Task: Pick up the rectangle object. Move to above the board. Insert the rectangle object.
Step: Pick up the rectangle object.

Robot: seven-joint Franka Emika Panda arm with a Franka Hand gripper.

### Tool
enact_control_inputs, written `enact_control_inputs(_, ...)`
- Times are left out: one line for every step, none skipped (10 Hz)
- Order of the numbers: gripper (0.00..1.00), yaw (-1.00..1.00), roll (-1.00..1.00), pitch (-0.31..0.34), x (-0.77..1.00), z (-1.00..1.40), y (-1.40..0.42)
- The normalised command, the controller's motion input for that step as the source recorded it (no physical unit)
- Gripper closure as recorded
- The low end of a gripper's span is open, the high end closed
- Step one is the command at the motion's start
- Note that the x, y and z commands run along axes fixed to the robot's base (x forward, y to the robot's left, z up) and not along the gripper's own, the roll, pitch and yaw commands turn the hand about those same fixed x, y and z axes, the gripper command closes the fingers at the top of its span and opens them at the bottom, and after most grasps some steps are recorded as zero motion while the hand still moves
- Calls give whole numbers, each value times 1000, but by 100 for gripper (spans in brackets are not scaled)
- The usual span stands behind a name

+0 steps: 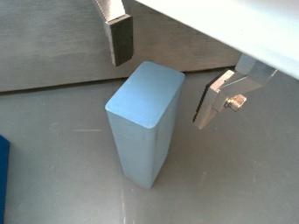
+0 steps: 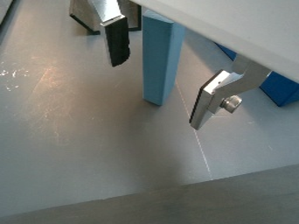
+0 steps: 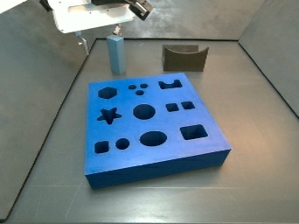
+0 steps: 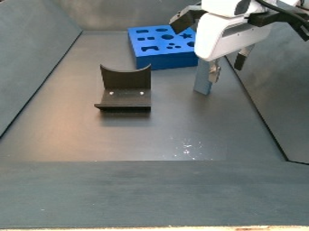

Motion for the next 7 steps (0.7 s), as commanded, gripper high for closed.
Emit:
enact_control_inputs(0,-29,0,451,503,0,-109)
enact_control_inputs(0,0,0,0,31,0,0)
enact_control_inputs(0,-6,29,297,437,0,-97)
enact_control_inputs(0,0,3,109,126,0,-11)
enact_control_inputs(0,0,0,0,26,0,-43)
enact_control_inputs(0,531,0,-157,0,-80,-11)
enact_control_inputs(0,734,0,-251,0,-31,0)
